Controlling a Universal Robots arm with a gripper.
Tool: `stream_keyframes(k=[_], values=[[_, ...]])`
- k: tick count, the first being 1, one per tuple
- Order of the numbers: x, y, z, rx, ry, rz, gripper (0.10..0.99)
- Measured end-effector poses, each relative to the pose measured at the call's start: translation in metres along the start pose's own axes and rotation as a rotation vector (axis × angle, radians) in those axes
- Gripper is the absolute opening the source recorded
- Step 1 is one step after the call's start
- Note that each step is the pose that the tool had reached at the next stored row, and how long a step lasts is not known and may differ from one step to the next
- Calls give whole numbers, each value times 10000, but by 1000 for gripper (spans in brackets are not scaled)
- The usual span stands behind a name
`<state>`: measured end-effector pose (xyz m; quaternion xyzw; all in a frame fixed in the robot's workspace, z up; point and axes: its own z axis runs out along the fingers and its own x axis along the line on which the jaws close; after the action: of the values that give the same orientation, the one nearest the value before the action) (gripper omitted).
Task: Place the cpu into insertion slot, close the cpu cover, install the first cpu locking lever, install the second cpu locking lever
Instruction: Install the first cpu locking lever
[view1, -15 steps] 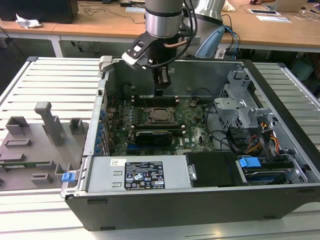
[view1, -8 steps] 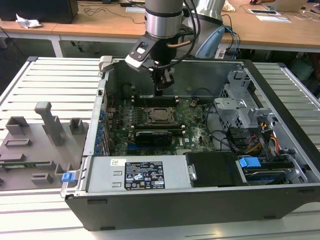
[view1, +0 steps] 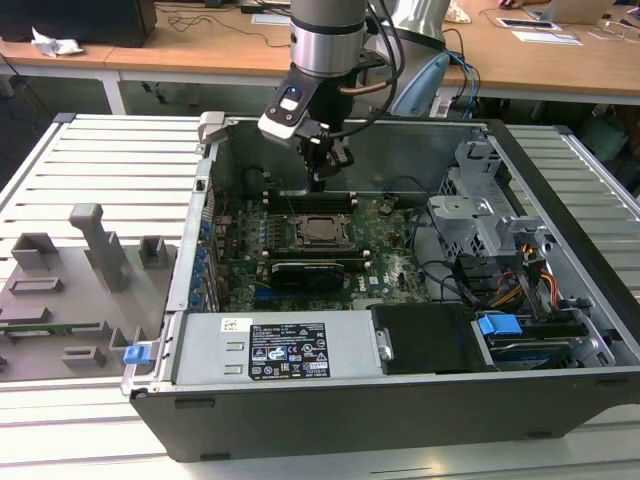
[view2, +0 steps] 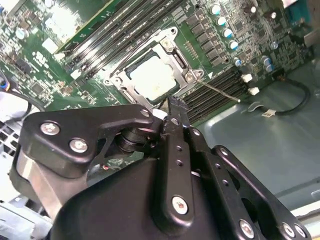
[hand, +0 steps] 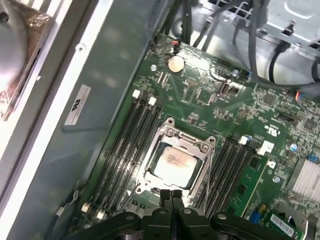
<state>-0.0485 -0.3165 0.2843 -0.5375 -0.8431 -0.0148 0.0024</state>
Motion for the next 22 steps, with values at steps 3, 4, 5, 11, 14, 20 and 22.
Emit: stream_keyframes(k=[3, 4, 5, 11, 14, 20, 22], values=[[0, 0, 0, 8, 8, -383, 106], [0, 0, 0, 12, 14, -586, 106], [0, 0, 0, 15, 18, -783, 106], [0, 0, 0, 31, 34, -1537, 106], [0, 0, 0, 39, 44, -1955, 106], [0, 0, 0, 55, 63, -2783, 106], [0, 0, 0, 63, 71, -3151, 106]])
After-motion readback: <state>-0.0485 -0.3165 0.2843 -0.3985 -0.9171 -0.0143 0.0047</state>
